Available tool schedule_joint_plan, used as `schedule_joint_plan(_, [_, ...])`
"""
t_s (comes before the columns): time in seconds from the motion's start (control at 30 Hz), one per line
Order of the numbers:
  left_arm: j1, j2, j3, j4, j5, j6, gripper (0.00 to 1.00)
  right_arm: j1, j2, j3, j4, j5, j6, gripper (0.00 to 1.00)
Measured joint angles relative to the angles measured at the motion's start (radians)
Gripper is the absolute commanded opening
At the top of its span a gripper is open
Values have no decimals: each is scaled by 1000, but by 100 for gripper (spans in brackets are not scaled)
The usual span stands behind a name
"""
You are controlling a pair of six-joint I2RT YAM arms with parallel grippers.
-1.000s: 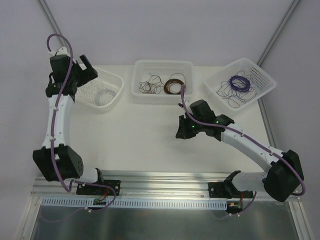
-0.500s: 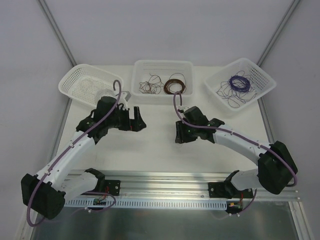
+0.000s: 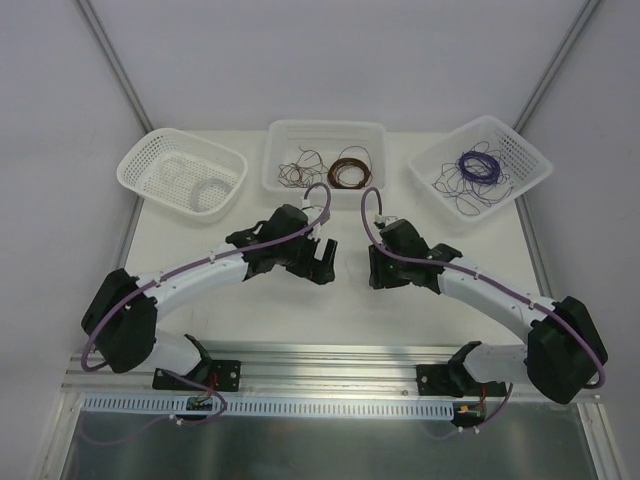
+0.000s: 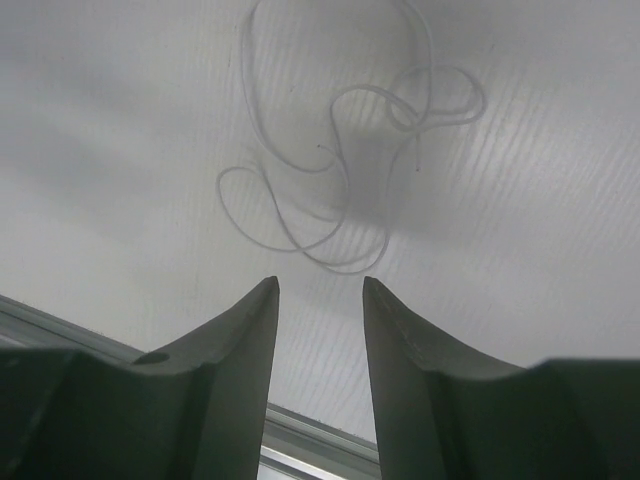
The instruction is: Untangle the cables
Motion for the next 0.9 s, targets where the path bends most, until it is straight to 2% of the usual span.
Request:
schedule_joint_plan(0.23, [-8, 173, 96, 42, -21, -126, 86, -50, -56, -44, -5, 14, 17, 41])
schedule_joint_plan(0.4, [-56, 282, 158, 49, -47, -220, 82, -69, -118, -88, -6, 27, 41, 41])
schedule_joint_plan(0.53, [-84, 353, 195, 54, -74, -279, 70, -90, -157, -120, 11, 32, 66, 42])
schedule_joint_plan(0.67, [-93, 401, 203, 55, -110, -335, 67, -98, -182, -148, 25, 33, 85, 42])
schedule_joint_plan(0.9, [-111, 476, 238, 49, -240, -405, 55, -98, -215, -167, 46, 26, 98, 43])
